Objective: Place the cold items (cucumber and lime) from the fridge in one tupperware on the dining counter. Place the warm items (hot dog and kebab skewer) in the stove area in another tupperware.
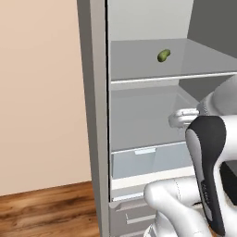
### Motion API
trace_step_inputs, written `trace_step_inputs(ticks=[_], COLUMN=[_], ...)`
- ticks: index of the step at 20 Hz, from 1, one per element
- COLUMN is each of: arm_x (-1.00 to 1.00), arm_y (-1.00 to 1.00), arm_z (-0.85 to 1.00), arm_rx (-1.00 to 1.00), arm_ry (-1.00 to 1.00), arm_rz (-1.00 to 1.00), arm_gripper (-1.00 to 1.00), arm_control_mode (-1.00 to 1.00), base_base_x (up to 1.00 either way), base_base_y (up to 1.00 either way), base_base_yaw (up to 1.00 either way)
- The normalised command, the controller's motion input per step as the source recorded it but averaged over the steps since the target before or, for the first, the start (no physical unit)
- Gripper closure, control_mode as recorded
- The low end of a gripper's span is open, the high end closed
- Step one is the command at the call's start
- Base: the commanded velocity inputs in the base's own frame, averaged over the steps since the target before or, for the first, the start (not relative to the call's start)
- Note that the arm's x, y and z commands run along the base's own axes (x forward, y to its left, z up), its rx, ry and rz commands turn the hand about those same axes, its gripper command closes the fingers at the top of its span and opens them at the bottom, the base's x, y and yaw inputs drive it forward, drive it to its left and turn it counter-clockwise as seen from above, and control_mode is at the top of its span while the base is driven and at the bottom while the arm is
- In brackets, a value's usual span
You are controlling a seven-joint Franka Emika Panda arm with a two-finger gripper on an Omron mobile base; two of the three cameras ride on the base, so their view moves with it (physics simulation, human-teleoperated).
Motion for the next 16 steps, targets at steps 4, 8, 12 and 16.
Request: trace_step_inputs(ticks=[4,8,12,16], arm_x=[0.79,0.94,0.82,0.69], arm_y=[-0.01,0.00,-0.03,-0.14], arm_z=[0.44,0.30,0.36,0.42], arm_rx=[0.00,0.00,0.00,0.00], arm_ry=[-0.16,-0.15,-0.13,-0.12], arm_rz=[-0.23,-0.23,-0.13,-0.01], arm_gripper=[-1.00,-1.00,-1.00,-1.00], arm_control_mode=[-1.00,-1.00,-1.00,-1.00], base_base_x=[0.00,0.00,0.00,0.00], base_base_y=[0.00,0.00,0.00,0.00], base_base_yaw=[0.00,0.00,0.00,0.00])
